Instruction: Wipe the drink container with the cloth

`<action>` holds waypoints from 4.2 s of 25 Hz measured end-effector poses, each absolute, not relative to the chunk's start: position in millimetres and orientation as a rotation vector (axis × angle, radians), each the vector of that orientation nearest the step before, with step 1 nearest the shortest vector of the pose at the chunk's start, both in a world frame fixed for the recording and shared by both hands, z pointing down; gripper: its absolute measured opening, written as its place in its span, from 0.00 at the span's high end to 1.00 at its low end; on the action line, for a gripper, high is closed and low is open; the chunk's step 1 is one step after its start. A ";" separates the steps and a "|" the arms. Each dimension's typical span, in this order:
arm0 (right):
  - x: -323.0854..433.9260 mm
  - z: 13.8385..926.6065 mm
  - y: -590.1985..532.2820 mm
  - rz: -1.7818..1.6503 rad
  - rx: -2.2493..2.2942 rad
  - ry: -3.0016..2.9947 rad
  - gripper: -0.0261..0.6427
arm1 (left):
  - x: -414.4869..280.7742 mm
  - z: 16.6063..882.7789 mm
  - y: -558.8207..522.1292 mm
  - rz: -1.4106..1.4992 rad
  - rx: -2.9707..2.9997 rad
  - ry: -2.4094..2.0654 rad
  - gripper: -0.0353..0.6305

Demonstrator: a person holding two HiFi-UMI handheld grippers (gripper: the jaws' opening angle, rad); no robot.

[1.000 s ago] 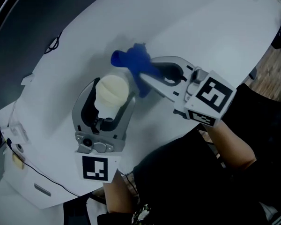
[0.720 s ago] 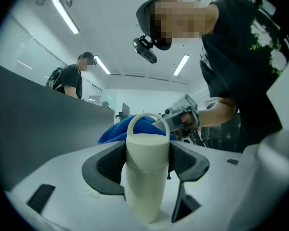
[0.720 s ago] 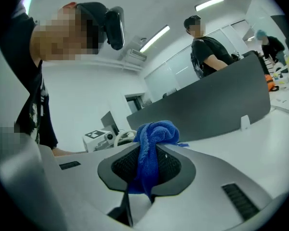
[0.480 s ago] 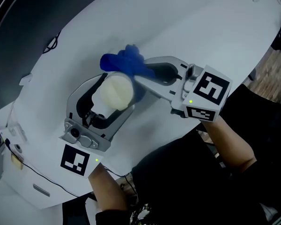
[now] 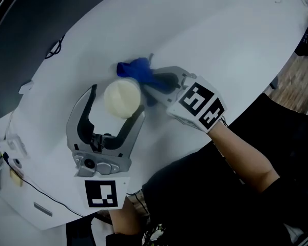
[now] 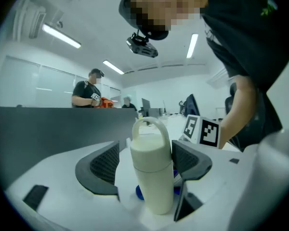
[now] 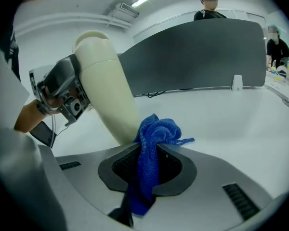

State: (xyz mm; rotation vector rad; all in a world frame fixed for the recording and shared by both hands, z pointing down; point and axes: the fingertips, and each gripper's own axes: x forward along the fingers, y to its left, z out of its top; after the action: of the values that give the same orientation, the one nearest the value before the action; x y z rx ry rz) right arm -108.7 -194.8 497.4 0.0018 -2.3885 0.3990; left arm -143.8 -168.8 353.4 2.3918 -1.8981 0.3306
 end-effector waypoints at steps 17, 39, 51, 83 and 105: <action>-97.1 387.0 -213.2 0.791 0.119 -2.698 0.86 | -107.5 356.2 -156.7 0.205 2.712 -1.460 0.52; -78.1 499.7 -180.9 0.491 0.120 -2.413 0.87 | -89.1 360.2 -140.2 0.171 2.666 -1.379 0.50; -65.8 470.7 -184.8 0.615 0.230 -2.502 0.87 | -91.3 353.2 -158.5 0.395 2.316 -2.021 0.50; -65.3 467.4 -191.3 0.298 0.381 -2.503 0.87 | -91.2 363.1 -135.6 0.289 2.610 -1.528 0.50; 11.2 214.4 -129.1 0.037 0.929 -2.932 0.87 | -154.3 204.3 -27.6 0.081 2.389 -2.184 0.94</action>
State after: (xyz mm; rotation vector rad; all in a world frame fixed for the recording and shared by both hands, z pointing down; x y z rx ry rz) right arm 11.2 -129.1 214.4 0.9287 -2.9321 0.0367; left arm -154.3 -27.6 204.3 2.3894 -2.1842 0.0811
